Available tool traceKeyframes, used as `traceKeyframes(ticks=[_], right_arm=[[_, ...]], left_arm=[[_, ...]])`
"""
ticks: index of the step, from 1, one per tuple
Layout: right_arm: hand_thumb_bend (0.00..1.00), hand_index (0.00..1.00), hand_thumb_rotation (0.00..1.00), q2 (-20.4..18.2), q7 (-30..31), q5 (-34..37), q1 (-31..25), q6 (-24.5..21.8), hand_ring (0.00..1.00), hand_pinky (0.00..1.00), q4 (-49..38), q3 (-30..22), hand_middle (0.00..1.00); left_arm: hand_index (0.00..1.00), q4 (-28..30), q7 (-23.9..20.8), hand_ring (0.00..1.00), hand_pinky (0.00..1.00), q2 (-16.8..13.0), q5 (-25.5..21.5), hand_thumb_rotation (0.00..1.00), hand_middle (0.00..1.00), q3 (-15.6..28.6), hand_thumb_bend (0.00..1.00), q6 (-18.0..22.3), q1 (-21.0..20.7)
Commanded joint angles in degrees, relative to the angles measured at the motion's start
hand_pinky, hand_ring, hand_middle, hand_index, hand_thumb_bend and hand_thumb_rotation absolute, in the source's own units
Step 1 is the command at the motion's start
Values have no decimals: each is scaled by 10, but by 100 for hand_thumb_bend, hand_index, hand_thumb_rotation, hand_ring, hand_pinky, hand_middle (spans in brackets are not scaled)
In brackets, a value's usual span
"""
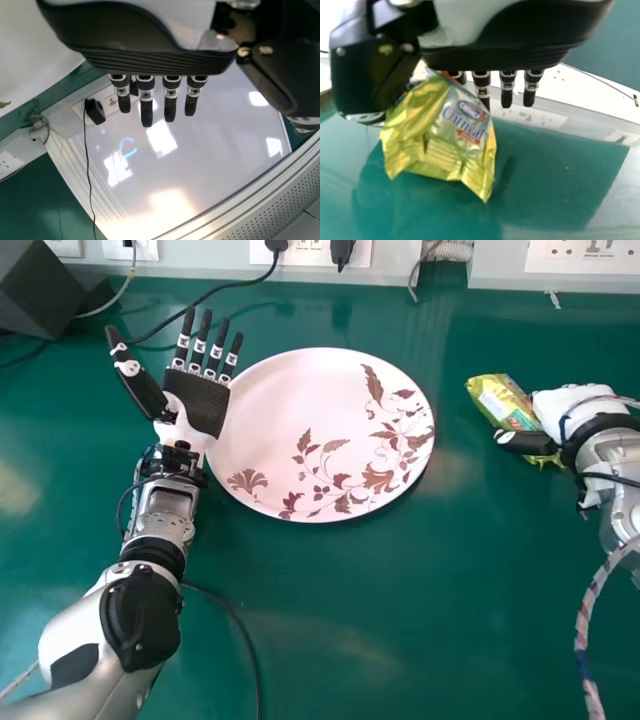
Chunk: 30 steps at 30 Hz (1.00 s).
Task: Pick up biscuit and place it in the plate
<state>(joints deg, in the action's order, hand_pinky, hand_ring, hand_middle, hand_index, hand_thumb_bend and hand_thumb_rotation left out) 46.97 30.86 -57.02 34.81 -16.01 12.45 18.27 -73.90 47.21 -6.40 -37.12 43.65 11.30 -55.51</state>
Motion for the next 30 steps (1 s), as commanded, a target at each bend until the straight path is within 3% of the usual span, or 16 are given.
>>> traceKeyframes(ticks=[1, 25, 30], right_arm=[[50, 50, 0, 6, 22, 13, -19, 6, 100, 100, -6, -1, 41], [50, 50, 0, 42, 79, 26, -32, -4, 100, 100, -115, -57, 41], [50, 50, 0, 48, 89, 28, -35, -1, 100, 100, -127, -66, 41]], left_arm=[[100, -12, 0, 92, 100, 8, 3, 52, 97, -2, 100, 2, 25], [100, -13, -3, 89, 92, 6, 7, 48, 95, -5, 100, 4, 24], [100, -14, 6, 89, 92, 4, 3, 49, 96, 0, 100, -11, 24]])
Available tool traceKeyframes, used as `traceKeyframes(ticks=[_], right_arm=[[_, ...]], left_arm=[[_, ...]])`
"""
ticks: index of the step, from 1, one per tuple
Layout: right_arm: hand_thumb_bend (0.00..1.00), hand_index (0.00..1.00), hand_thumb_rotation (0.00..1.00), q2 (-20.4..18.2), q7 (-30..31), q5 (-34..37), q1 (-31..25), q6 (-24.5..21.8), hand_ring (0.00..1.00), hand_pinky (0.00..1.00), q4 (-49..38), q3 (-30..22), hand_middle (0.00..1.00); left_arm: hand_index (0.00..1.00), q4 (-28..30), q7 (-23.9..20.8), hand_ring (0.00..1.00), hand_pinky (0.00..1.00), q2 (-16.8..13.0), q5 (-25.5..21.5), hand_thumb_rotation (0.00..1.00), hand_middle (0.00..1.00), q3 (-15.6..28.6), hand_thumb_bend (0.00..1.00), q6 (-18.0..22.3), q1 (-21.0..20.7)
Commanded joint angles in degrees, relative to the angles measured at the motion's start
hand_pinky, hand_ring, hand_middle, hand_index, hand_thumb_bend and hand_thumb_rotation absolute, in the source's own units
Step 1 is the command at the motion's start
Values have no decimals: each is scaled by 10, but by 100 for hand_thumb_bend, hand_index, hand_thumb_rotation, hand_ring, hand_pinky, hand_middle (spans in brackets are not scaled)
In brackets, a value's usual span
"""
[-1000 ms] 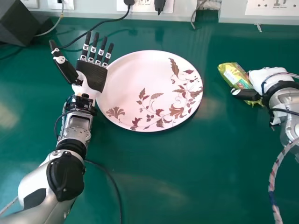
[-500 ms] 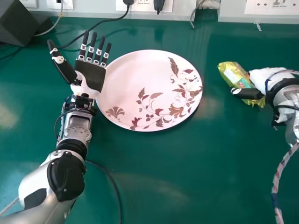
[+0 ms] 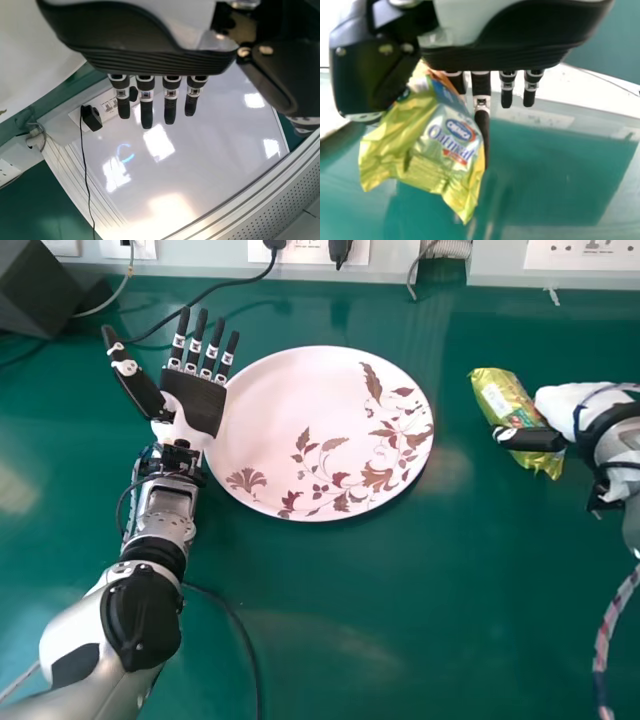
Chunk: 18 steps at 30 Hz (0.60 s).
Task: Pick up biscuit and place it in the plate
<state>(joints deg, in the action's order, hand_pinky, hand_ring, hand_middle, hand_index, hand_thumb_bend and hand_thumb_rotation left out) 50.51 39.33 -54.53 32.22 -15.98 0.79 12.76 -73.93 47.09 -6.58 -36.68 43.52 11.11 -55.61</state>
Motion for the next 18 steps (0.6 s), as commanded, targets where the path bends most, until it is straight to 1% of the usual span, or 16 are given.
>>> traceKeyframes(ticks=[1, 4, 6, 11, 14, 18], right_arm=[[50, 50, 0, 14, 6, 1, -9, -1, 100, 100, -13, -11, 41], [50, 50, 0, 19, 12, 1, -9, -1, 100, 100, -19, -14, 41], [50, 50, 0, 21, 17, 2, -9, -3, 100, 100, -24, -18, 41], [50, 50, 0, 20, 36, -1, -5, -19, 100, 100, -41, -28, 41], [50, 50, 0, 19, 37, 3, -6, -24, 100, 100, -48, -36, 41], [50, 50, 0, 18, 42, 6, -7, -29, 100, 100, -60, -45, 41]], left_arm=[[100, -14, 10, 89, 92, 6, -2, 49, 95, 2, 100, -8, 25], [100, -13, 3, 89, 91, 8, -2, 50, 95, 2, 100, -3, 25], [100, -14, 7, 89, 90, 7, -2, 51, 95, 3, 100, -8, 25], [100, -14, 8, 90, 89, 7, -1, 50, 97, 2, 100, -7, 24], [100, -13, -2, 91, 92, 9, 0, 50, 98, 2, 100, -3, 23], [100, -13, 6, 92, 95, 9, 0, 50, 97, 1, 100, 0, 24]])
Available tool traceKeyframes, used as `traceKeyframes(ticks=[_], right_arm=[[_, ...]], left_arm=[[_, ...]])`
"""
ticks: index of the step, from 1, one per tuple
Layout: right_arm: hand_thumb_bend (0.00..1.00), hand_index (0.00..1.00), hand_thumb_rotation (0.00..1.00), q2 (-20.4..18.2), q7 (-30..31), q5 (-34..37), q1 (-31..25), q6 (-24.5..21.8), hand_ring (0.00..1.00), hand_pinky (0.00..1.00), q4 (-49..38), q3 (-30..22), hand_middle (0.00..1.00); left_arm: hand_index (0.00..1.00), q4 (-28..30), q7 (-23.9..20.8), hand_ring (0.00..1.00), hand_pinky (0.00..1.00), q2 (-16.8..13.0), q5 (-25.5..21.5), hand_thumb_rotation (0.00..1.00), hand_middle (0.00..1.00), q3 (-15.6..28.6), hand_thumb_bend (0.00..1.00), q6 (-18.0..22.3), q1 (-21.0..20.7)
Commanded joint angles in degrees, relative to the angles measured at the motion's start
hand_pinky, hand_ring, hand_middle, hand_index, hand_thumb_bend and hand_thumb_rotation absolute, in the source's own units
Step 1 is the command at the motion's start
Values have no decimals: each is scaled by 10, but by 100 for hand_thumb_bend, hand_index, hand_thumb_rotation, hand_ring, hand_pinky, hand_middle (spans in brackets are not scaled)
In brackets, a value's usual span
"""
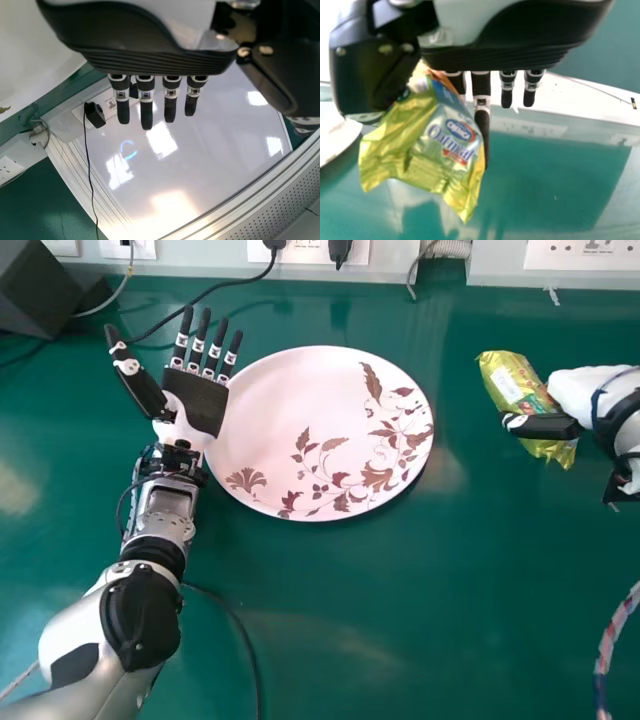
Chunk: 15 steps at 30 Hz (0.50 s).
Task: Pick up biscuit and place it in the plate
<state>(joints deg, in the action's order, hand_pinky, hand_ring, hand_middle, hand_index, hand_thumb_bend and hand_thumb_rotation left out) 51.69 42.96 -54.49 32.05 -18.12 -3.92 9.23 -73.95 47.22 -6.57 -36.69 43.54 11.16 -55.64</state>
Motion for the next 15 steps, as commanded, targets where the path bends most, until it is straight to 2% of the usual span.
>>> traceKeyframes(ticks=[1, 15], right_arm=[[50, 50, 0, 6, 9, 5, -5, -10, 100, 100, -16, -11, 41], [50, 50, 0, 12, 35, -7, -2, -30, 100, 100, -70, -27, 41]], left_arm=[[100, -13, 4, 92, 95, 9, 1, 50, 97, 0, 100, 0, 24], [100, -14, 3, 90, 95, 8, 0, 51, 97, 1, 100, -2, 24]])
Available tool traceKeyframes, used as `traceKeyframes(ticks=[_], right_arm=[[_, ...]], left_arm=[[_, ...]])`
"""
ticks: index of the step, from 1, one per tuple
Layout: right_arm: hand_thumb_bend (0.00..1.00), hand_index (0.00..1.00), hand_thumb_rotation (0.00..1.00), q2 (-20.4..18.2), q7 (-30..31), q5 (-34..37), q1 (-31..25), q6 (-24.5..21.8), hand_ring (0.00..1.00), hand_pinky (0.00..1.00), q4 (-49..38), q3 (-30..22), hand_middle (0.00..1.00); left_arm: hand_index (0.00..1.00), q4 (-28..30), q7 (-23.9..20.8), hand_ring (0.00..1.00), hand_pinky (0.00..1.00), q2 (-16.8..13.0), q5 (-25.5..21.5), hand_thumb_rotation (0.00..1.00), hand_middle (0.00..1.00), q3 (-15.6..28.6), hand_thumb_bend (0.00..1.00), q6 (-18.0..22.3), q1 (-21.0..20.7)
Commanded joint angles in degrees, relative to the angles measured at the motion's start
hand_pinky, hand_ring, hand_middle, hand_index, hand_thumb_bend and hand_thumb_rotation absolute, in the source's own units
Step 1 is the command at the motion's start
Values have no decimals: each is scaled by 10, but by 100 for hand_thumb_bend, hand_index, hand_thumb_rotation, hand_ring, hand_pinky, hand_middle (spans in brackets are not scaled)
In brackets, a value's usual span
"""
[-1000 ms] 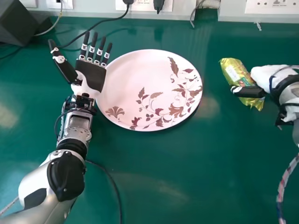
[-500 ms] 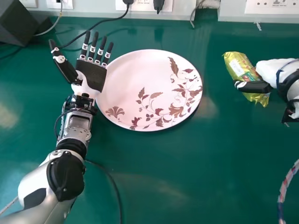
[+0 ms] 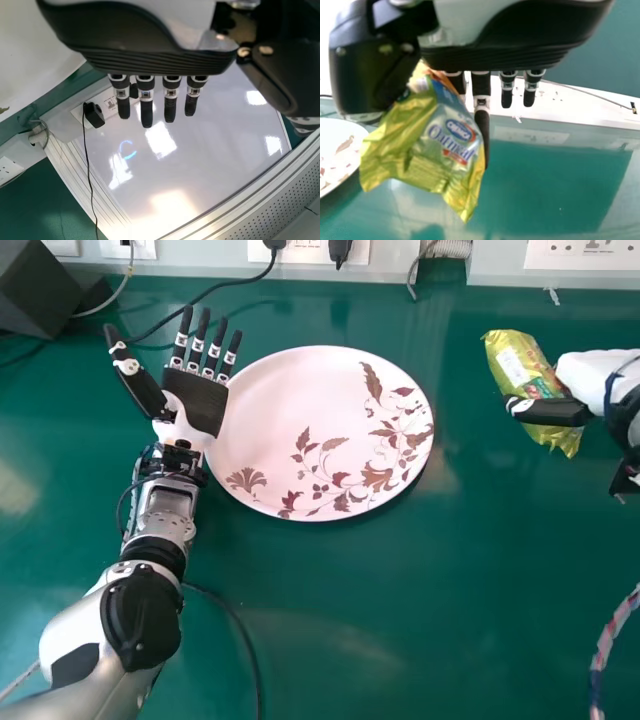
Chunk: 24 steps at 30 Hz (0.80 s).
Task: Pick up biscuit and place it in the plate
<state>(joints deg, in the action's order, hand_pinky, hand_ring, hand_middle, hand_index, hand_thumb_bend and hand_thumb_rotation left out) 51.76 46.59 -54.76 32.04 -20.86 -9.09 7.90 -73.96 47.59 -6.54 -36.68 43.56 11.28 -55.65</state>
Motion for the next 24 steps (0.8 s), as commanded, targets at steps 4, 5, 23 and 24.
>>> traceKeyframes(ticks=[4, 5, 23, 24], right_arm=[[50, 50, 0, 11, 2, -4, -3, -3, 100, 100, -32, -19, 41], [50, 50, 0, 10, 4, -4, -2, -4, 100, 100, -35, -20, 41], [50, 50, 0, -8, -11, -16, -15, -9, 100, 100, -102, -27, 41], [50, 50, 0, -10, -16, -18, -17, -7, 100, 100, -105, -27, 41]], left_arm=[[100, -14, 3, 89, 94, 8, -1, 51, 96, 1, 100, -5, 24], [100, -14, 2, 89, 94, 8, 0, 51, 96, 1, 100, -4, 23], [100, -14, 9, 88, 92, 9, -4, 54, 96, 4, 100, -10, 23], [100, -14, 8, 88, 92, 9, -3, 54, 96, 3, 100, -7, 23]])
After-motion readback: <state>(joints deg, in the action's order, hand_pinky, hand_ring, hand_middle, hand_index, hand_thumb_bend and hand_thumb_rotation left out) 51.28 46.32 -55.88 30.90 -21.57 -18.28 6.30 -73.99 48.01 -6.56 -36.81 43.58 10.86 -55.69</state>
